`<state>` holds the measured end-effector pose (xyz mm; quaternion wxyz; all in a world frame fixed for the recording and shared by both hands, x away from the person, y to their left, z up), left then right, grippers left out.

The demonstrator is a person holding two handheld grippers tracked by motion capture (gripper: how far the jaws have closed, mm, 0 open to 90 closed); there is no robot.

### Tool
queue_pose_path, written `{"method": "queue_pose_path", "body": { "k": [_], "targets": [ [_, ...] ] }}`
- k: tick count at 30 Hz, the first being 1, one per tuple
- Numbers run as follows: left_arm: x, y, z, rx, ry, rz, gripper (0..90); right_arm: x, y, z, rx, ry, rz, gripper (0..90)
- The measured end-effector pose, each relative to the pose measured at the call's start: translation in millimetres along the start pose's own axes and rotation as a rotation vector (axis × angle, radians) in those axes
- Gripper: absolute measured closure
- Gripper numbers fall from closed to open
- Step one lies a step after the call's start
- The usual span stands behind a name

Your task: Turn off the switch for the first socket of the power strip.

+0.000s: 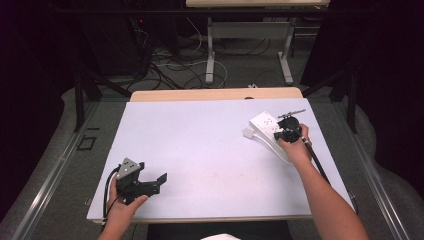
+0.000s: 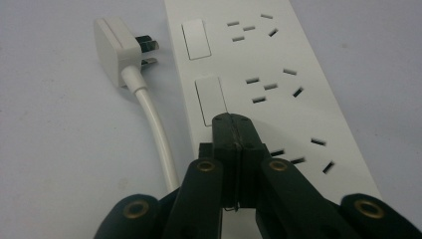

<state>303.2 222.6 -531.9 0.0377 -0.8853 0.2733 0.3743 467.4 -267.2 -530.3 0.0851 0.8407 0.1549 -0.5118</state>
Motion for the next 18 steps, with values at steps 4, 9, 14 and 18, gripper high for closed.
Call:
{"method": "queue_pose_path", "body": {
  "k": [4, 9, 14, 18],
  "targets": [
    [-0.5, 0.1, 0.2, -0.002, 0.002, 0.0, 4.0, 3.3, -2.0, -0.2, 0.003, 0.013, -0.01, 90.0],
    [-0.9, -0.9, 0.6, -0.005, 0.001, -0.001, 4.0, 3.4, -2.6, -0.7, -0.001, 0.009, -0.004, 90.0],
    [-0.9, -1.3, 0.4, -0.004, -0.004, -0.005, 4.0, 3.7, -2.1, -1.6, -0.002, 0.009, -0.008, 90.0],
    [0.2, -1.4, -0.3, -0.011, 0.0, -0.001, 4.0, 3.3, -1.5, -2.1, 0.002, 0.007, -0.018, 90.0]
  ]
}}
Point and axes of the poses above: each handheld gripper's, and its own axes: x roughly forward along the jaws, z roughly out of its underside, y roughly to its right, the point moved 1 cm from there along x, roughly forward along the jaws, and after that the axes turned 12 degrees about -y, right-handed, at the moved point
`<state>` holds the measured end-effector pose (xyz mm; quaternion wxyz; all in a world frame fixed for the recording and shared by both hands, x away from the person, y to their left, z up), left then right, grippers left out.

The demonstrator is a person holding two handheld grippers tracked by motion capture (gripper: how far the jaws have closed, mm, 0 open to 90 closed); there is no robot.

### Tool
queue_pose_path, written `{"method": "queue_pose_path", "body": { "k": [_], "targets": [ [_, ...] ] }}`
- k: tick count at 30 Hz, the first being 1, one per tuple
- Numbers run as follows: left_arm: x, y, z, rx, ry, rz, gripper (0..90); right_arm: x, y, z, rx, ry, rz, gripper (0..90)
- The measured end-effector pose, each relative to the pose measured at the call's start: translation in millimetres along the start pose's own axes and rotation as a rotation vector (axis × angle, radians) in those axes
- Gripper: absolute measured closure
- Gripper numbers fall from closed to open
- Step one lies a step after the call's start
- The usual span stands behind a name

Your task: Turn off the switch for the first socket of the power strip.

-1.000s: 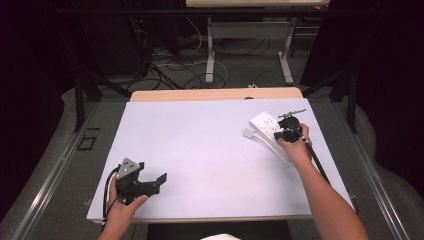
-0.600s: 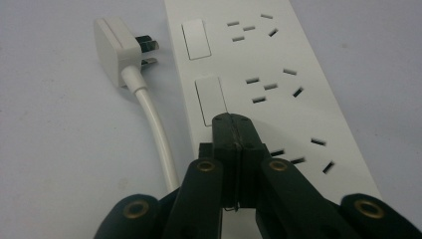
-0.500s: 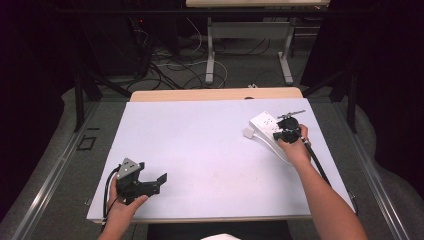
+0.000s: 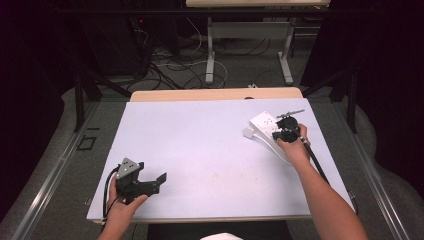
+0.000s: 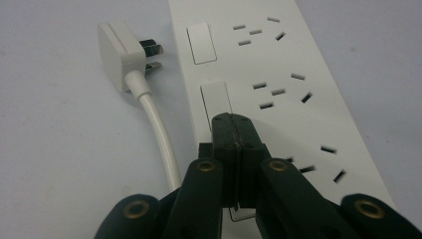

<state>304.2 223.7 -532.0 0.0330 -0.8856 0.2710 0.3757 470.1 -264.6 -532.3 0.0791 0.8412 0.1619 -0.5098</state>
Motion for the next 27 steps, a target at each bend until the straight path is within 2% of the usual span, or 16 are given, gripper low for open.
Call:
{"method": "queue_pose_path", "body": {
  "k": [4, 8, 18, 23, 27],
  "targets": [
    [1.7, -1.1, -0.5, 0.006, -0.009, -0.001, 4.0, 0.7, -0.1, -0.3, -0.002, 0.01, 0.002, 90.0],
    [2.5, -0.9, 0.9, -0.007, -0.002, -0.003, 4.0, -0.6, -2.5, -0.7, 0.001, 0.014, 0.002, 90.0],
    [0.4, -1.3, 2.1, -0.008, 0.001, -0.01, 4.0, -17.2, -3.5, -1.5, 0.008, 0.048, -0.011, 86.1],
    [-0.7, -0.9, 2.9, -0.007, 0.001, -0.012, 4.0, -23.0, -4.1, -0.2, -0.017, 0.058, -0.005, 84.8],
    [-0.3, -0.5, 3.0, -0.006, -0.001, -0.011, 4.0, -27.0, -5.8, 0.7, -0.016, 0.063, -0.003, 82.7]
  ]
}}
Point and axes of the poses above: each handheld gripper's, and its own axes: x roughly forward along the jaws, z roughly out of its underside, y roughly to its right, the point moved 1 cm from there along x, roughly forward along the jaws, and after that the axes turned 12 degrees about -y, right-handed, at the moved point
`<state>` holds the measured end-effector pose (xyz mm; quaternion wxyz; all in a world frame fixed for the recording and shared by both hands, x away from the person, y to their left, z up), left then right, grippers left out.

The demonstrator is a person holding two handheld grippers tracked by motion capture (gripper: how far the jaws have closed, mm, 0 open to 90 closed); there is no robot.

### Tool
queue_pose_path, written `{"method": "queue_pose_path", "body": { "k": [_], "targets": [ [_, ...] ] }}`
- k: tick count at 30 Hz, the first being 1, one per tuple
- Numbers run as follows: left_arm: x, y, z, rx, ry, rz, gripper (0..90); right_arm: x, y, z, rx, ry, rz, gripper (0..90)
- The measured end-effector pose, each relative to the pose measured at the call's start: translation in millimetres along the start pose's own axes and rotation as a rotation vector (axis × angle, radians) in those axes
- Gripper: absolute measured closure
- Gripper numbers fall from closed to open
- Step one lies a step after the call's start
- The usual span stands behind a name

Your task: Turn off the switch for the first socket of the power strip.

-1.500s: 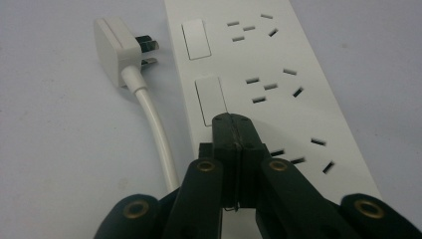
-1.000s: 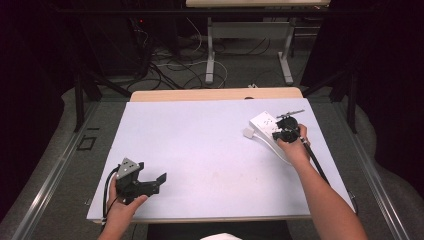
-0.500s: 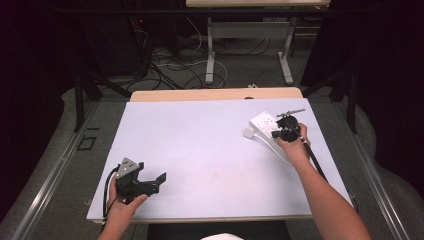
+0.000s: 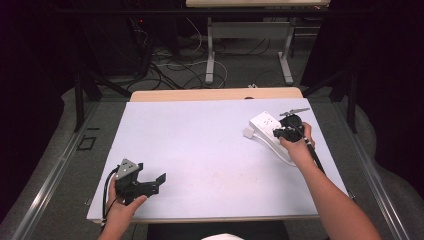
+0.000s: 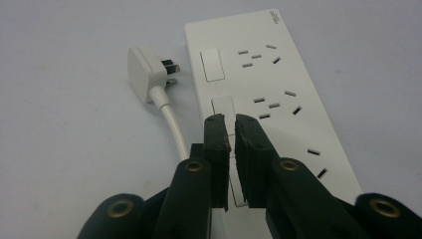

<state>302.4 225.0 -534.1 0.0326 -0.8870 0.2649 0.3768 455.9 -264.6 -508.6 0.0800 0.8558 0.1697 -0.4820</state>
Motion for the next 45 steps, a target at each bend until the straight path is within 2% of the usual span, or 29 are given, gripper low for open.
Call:
{"method": "queue_pose_path", "body": {
  "k": [9, 10, 15, 18, 22, 28, 29, 37, 41, 45],
  "targets": [
    [0.5, 0.9, -0.1, 0.003, 0.0, 0.0, 4.0, -6.5, -1.0, 0.9, -0.003, 0.009, 0.009, 69.2],
    [0.6, 0.9, -0.1, 0.004, -0.001, 0.0, 4.0, -7.2, -1.4, 0.8, -0.016, 0.014, 0.012, 65.2],
    [0.7, 1.1, -0.1, 0.004, -0.001, 0.001, 4.0, -10.4, -6.9, 2.4, -0.068, 0.03, -0.01, 56.7],
    [0.5, 1.1, 0.1, 0.007, -0.002, 0.001, 4.0, -12.3, -13.3, 4.6, -0.081, 0.022, -0.025, 56.0],
    [-0.6, 0.6, 0.1, 0.008, -0.008, 0.005, 4.0, -16.8, -20.4, 5.8, -0.126, 0.037, -0.032, 53.2],
    [-0.7, 1.0, -0.1, 0.008, -0.006, 0.006, 4.0, -22.0, -28.5, 7.5, -0.137, 0.056, -0.027, 48.3],
    [-0.6, 1.0, -0.1, 0.009, -0.006, 0.006, 4.0, -22.6, -28.8, 8.2, -0.156, 0.062, -0.029, 46.9],
    [-0.1, 1.0, -0.2, 0.009, -0.005, 0.005, 4.0, -33.4, -39.6, 16.6, -0.194, 0.094, -0.041, 38.1],
    [0.2, 1.5, 0.0, 0.005, -0.008, 0.006, 4.0, -40.2, -46.0, 22.9, -0.218, 0.104, -0.083, 35.6],
    [0.3, 1.7, -0.1, 0.006, -0.006, 0.005, 4.0, -46.5, -51.5, 29.9, -0.206, 0.117, -0.104, 32.7]
  ]
}}
Point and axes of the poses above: each handheld gripper's, and its own axes: x roughly forward along the jaws, z roughly out of its underside, y roughly to its right, the point moved 1 cm from there along x, roughly forward along the jaws, and after that the axes turned 12 degrees about -y, right-handed, at the moved point
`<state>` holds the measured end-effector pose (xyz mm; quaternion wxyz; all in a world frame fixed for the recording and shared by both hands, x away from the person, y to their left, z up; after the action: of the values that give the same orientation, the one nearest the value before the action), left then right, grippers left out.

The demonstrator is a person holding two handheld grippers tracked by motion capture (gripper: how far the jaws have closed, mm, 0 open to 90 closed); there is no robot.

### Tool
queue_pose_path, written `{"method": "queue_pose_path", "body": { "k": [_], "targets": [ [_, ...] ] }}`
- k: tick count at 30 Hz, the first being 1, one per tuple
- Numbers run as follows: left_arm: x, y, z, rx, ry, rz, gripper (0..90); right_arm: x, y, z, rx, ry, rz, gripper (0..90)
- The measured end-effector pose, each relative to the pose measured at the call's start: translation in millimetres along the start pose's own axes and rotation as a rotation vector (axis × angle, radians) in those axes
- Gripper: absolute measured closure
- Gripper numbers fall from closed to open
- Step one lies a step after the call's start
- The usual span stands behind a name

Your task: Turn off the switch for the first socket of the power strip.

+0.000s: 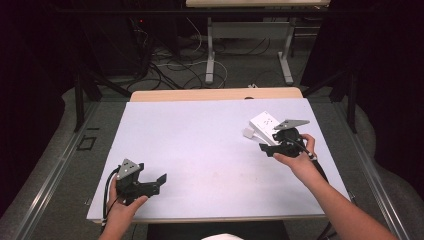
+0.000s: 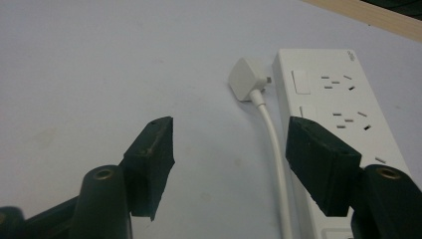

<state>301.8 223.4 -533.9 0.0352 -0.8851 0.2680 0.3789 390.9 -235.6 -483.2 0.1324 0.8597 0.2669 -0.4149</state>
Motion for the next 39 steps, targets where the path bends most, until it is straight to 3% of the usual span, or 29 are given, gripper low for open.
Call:
{"method": "queue_pose_path", "body": {
  "k": [8, 18, 29, 39],
  "targets": [
    [0.3, 0.4, 0.4, -0.005, -0.002, 0.004, 4.0, -11.5, -11.1, 8.2, -0.024, 0.031, 0.022, 17.5],
    [0.4, 0.7, 0.5, -0.005, -0.003, 0.004, 4.0, -20.1, -20.3, 33.0, -0.051, 0.067, 0.03, 14.7],
    [0.8, 1.0, 0.4, -0.001, -0.01, 0.004, 4.1, -19.1, -23.8, 68.5, -0.007, 0.097, 0.025, 12.0],
    [0.9, 1.0, 0.7, 0.008, -0.011, -0.005, 4.0, -13.8, -18.7, 94.0, 0.016, 0.098, 0.066, 4.1]
  ]
}}
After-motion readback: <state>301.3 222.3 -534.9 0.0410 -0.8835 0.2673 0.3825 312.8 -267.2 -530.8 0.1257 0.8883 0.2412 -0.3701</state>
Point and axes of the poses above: each handheld gripper's, and its own axes: x roughly forward along the jaws, z roughly out of its underside, y roughly to its right, the point moved 1 cm from there along x, roughly forward along the jaws, and after that the axes turned 12 degrees about -y, right-handed, at the moved point
